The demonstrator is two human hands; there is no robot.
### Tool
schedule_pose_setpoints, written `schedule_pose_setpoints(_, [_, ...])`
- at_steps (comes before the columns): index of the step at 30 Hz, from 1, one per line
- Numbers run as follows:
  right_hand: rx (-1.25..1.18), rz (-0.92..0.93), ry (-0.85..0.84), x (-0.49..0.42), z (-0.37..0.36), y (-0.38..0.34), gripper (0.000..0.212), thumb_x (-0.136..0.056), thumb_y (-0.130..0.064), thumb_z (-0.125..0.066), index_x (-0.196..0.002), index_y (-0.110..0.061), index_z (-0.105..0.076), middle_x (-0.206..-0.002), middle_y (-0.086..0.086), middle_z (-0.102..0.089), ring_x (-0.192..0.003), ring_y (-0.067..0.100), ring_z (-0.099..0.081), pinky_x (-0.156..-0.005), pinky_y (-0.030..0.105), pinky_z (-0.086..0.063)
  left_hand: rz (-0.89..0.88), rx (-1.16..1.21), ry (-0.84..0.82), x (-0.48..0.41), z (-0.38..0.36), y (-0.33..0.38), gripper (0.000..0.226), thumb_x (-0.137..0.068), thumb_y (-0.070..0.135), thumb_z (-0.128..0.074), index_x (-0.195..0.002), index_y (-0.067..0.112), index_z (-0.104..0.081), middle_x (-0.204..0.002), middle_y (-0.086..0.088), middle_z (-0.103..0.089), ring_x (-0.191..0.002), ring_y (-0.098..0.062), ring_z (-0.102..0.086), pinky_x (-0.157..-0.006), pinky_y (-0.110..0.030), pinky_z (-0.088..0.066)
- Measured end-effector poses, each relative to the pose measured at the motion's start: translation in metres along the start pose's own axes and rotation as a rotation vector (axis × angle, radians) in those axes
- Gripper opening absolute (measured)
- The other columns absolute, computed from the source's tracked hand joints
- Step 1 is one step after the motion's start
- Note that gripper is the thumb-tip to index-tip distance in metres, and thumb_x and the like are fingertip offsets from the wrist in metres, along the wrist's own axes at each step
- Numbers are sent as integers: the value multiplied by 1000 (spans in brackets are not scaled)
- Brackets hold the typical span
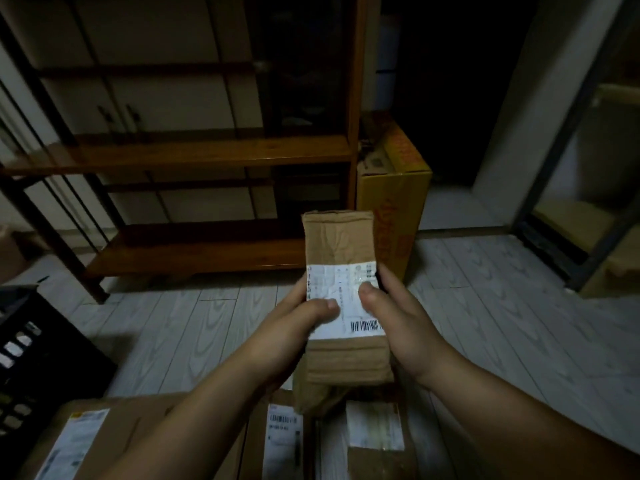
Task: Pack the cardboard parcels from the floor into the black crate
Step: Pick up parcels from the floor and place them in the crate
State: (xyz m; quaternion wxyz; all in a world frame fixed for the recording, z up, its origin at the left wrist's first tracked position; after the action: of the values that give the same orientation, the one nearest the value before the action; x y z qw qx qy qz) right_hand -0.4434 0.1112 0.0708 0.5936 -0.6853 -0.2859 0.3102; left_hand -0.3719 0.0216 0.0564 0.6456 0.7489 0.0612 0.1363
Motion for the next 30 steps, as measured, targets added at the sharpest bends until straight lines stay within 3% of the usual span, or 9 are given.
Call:
schedule_pose_setpoints(5, [-2, 32, -7, 2, -5, -11, 49, -73, -46, -60, -121, -37, -55, -116, -6, -68, -103, 13, -67, -79, 28, -56, -57, -19, 16, 4, -2, 14, 47, -76, 28, -54, -122, 38, -52, -114, 0, -69, -103, -20, -66, -90, -44, -50])
schedule_pose_setpoints(10, [-22, 36, -16, -1, -9, -10, 38, -80, -34, -52, -118, -35, -56, -113, -8, -70, -102, 12, -68, -76, 24, -55, -80, -27, 13, 5, 1, 18, 46, -75, 29, -53, -120, 40, -51, -110, 4, -70, -100, -16, -68, -83, -36, -52])
schedule_pose_setpoints(19, [-5, 9, -11, -11, -11, -31, 38, -79, -36, -53, -117, -37, -56, -109, -9, -70, -99, 12, -69, -73, 23, -55, -79, -18, 54, 5, 6, 42, 46, -74, 29, -54, -119, 41, -51, -109, 6, -70, -98, -14, -68, -74, -30, -56])
schedule_pose_setpoints(25, [-86, -72, 55, -12, -19, -134, 36, -78, -29, -51, -114, -30, -58, -105, -6, -73, -94, 14, -70, -68, 22, -55, -29, 7, 86, 21, -6, 148, 63, -62, 37, -68, -121, 43, -48, -117, 3, -65, -102, -16, -67, -80, -33, -57])
schedule_pose_setpoints(30, [-59, -114, 102, -8, -39, -263, 46, -78, -32, -51, -124, -30, -52, -110, -4, -71, -98, 11, -69, -71, 21, -55, 91, 67, -60, 55, -35, 269, 75, -57, 29, -70, -125, 44, -44, -121, 6, -65, -111, -16, -62, -84, -28, -53])
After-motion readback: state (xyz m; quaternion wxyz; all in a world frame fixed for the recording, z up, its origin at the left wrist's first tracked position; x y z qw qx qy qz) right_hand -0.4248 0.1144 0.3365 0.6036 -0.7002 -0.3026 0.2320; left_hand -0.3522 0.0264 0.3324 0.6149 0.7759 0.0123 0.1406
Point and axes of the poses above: each hand's wrist, its own x-axis away from the middle knuckle, its own z-axis out of the back of the hand, y = z × x, the point moved 9 cm from there along -x, towards the middle knuckle
